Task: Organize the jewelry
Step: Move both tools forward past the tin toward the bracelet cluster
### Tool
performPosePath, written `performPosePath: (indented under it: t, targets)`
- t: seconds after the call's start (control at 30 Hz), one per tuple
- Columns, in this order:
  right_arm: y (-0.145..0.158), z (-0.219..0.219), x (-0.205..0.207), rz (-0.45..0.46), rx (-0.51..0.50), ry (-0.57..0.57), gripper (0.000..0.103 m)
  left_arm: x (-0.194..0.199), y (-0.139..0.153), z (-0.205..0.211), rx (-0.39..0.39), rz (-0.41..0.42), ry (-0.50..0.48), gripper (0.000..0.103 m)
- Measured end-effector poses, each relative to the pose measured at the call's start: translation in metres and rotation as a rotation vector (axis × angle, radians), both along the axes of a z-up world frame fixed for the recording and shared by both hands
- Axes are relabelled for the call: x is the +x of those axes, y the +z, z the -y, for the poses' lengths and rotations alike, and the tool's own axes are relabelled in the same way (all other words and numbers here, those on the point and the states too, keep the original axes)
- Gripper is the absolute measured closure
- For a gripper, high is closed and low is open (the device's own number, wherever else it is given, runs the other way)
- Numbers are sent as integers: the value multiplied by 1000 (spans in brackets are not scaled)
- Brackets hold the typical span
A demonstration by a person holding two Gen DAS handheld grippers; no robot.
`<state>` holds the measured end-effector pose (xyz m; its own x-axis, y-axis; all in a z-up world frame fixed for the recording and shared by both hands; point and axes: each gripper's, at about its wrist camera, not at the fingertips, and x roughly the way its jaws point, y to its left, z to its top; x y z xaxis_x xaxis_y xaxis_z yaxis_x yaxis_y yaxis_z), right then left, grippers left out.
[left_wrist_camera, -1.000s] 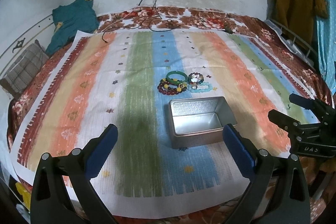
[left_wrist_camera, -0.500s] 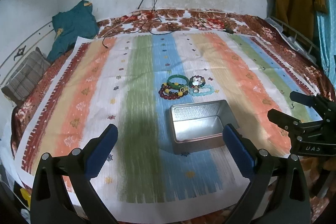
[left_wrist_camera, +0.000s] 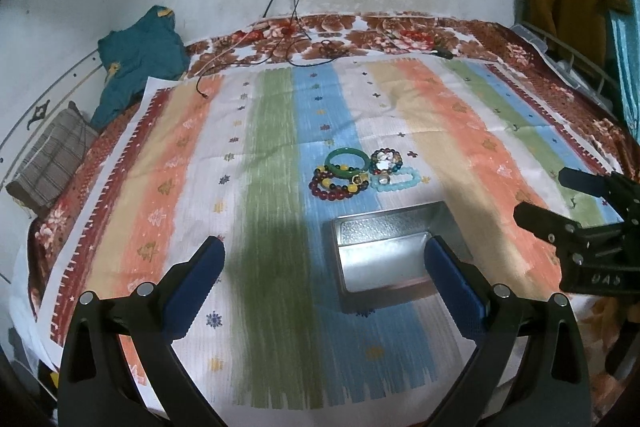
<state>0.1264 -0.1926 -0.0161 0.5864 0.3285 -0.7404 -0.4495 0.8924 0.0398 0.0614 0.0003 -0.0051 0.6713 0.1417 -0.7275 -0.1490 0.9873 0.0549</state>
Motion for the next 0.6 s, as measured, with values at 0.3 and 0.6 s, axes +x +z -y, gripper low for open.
performPosePath:
  t: [0.3, 0.6]
  targets:
    - [-2, -4, 23, -32, -4, -17, 4, 27, -5, -12, 10, -26, 38, 6]
    - [-8, -13, 47, -54, -25, -17, 4, 49, -8, -17, -3, -40, 54, 6]
